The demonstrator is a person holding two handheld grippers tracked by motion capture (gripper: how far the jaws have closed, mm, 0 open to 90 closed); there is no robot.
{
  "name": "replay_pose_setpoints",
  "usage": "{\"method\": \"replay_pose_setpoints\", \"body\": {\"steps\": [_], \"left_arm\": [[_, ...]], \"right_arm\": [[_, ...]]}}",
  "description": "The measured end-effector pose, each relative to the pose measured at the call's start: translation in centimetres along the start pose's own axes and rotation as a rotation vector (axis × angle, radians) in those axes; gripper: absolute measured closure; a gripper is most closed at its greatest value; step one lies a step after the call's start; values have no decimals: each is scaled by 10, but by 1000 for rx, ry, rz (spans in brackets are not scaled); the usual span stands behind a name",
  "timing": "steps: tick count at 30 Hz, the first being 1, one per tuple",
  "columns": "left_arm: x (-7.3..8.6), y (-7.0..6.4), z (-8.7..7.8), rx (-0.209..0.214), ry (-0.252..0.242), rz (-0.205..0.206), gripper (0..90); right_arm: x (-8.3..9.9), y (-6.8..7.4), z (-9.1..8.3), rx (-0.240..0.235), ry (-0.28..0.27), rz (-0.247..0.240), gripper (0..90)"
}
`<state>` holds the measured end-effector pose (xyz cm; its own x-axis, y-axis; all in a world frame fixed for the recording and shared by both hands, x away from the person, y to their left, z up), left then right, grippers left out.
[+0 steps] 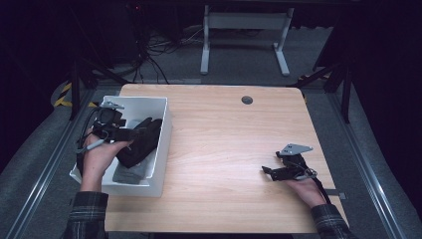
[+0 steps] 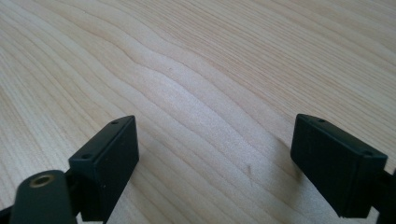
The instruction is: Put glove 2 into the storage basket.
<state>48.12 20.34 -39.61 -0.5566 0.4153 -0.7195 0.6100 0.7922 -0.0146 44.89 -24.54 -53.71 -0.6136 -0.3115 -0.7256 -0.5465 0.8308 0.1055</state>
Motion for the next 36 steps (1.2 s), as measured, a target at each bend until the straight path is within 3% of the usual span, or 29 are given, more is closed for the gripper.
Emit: {"method": "replay_pose_setpoints", "body": {"steps": [10, 20, 36], "left_arm": [[-29, -34, 7, 66, -52, 60, 154], [-47, -71, 14, 123, -78, 116, 147], [-62, -132, 35, 194, -91, 193, 147]], "right_arm": [[0, 0, 0, 0, 0, 1, 154], [0, 0, 0, 0, 0, 1, 153], [0, 0, 0, 1, 0, 0, 153]]}}
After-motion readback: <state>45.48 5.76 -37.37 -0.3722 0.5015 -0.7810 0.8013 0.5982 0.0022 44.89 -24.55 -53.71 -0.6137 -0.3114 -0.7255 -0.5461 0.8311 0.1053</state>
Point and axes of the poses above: each handheld gripper's, and its own axes: z roughly forward along the jaws, x roughly out of its underside, y roughly to its left, the point moved 10 cm from there along z, roughly forward along the jaws, and after that the axes turned 11 degrees about z, right-handed, at the moved point
